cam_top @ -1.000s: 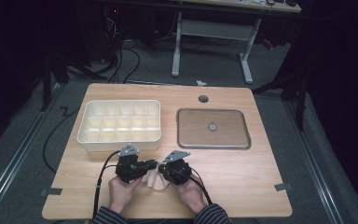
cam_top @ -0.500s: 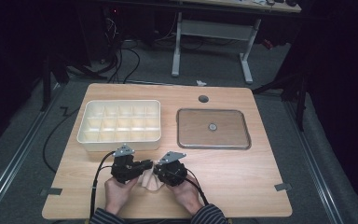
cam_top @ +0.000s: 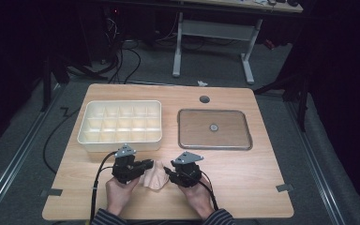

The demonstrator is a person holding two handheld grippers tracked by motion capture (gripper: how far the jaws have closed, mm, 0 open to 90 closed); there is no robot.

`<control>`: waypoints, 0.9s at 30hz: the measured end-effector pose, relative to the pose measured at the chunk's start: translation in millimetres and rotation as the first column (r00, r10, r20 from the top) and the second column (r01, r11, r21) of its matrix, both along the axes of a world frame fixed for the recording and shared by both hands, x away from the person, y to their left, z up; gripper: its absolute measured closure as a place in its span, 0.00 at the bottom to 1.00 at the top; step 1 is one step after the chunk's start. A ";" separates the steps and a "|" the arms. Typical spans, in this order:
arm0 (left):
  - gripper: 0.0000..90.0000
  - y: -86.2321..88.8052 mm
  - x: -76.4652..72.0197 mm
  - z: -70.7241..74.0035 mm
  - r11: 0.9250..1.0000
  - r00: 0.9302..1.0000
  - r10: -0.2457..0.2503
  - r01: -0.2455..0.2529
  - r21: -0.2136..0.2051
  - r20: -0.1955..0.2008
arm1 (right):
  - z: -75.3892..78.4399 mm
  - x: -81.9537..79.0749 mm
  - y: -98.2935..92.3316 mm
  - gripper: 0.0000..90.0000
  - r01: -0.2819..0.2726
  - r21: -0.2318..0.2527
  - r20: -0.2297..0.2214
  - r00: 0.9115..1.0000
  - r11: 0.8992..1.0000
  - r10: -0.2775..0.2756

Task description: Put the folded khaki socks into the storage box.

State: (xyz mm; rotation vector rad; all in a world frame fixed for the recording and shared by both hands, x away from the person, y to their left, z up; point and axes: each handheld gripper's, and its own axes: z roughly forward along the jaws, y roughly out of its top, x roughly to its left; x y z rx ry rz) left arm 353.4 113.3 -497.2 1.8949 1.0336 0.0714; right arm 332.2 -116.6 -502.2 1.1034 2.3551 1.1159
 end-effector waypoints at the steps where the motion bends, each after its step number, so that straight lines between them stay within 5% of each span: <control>1: 0.93 -0.6 -0.1 0.1 1.000 1.000 0.001 -0.001 0.002 0.001 | -1.0 -0.9 -1.1 0.66 0.004 0.005 -0.008 1.000 1.000 -0.004; 8: 0.93 -5.2 -0.9 1.8 1.000 1.000 0.001 -0.001 0.012 0.006 | -8.9 -0.9 2.0 0.64 -0.004 0.001 -0.043 0.999 1.000 0.004; 14: 0.93 -10.8 -0.9 3.8 1.000 1.000 -0.011 0.011 0.019 0.014 | -18.1 2.3 6.2 0.74 -0.034 -0.022 -0.088 0.996 0.999 0.032; 27: 0.92 -20.5 1.2 5.5 0.999 0.999 -0.033 0.033 0.020 0.022 | -20.0 2.8 9.3 0.79 -0.057 -0.047 -0.080 0.995 0.997 0.053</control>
